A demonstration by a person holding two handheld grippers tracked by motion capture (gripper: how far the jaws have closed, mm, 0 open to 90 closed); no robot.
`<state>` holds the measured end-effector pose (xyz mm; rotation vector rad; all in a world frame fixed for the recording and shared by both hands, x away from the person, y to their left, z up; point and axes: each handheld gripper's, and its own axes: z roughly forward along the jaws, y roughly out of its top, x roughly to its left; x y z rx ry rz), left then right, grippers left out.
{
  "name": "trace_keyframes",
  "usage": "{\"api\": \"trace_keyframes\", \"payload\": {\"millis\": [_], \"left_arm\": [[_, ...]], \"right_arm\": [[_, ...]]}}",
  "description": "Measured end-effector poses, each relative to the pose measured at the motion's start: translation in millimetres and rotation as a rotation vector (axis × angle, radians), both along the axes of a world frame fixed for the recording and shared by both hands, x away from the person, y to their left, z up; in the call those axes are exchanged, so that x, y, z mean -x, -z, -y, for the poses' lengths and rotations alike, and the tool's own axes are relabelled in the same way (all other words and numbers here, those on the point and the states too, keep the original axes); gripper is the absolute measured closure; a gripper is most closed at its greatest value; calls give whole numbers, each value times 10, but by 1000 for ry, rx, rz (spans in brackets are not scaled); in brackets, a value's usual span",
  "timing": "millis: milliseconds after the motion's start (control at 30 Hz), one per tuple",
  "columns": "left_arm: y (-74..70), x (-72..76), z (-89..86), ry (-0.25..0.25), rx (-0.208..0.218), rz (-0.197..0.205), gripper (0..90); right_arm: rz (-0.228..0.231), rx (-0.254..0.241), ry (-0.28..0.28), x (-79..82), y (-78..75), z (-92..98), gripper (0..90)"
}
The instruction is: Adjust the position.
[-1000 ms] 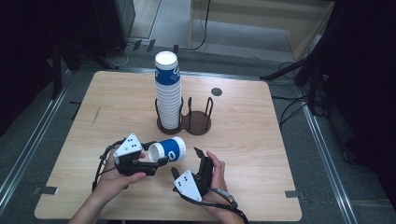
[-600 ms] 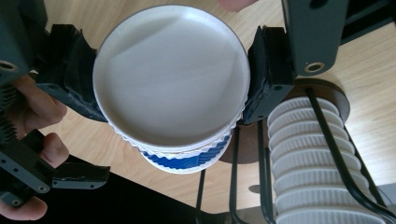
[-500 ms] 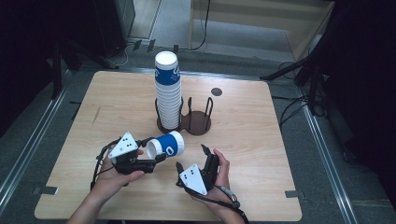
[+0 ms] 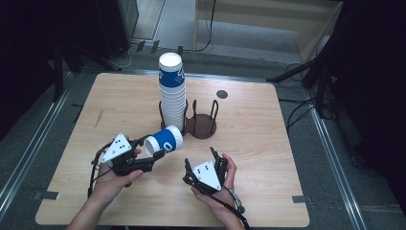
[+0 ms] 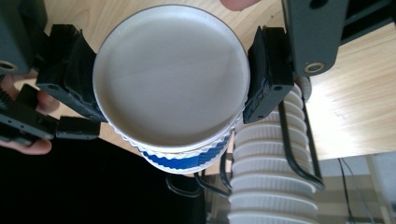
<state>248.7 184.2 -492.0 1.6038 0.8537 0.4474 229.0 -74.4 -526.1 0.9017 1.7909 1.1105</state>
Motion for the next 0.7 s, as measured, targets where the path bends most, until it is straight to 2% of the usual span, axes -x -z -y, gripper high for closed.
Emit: {"api": "trace_keyframes", "payload": {"millis": [33, 100, 200, 233, 367, 433, 567, 600, 633, 700], "left_arm": [[2, -2, -17, -7, 7, 7, 281], [1, -7, -46, -17, 16, 22, 280], [2, -7, -76, -24, 34, 47, 281], [2, -7, -85, -27, 34, 54, 281], [2, -8, -97, -32, 47, 74, 281], [-2, -7, -103, -35, 49, 81, 281], [-7, -4, -116, -48, 56, 107, 281], [-7, -4, -116, -48, 56, 107, 281], [-8, -4, -119, -50, 58, 111, 281], [-11, -4, -126, -51, 67, 113, 281]], "right_arm": [[-7, -30, 17, -11, -14, -5, 136], [-8, -44, 21, -16, -23, -6, 138], [-32, -129, 50, -48, -82, 5, 157], [-35, -143, 55, -52, -91, 6, 161], [-51, -237, 23, -61, -162, -30, 175], [-94, -304, 19, -59, -198, -51, 164], [-142, -409, 13, -51, -253, -109, 142], [-142, -409, 13, -51, -253, -109, 142], [-150, -430, 7, -50, -258, -122, 142], [-182, -456, -3, -52, -270, -140, 141]]}}
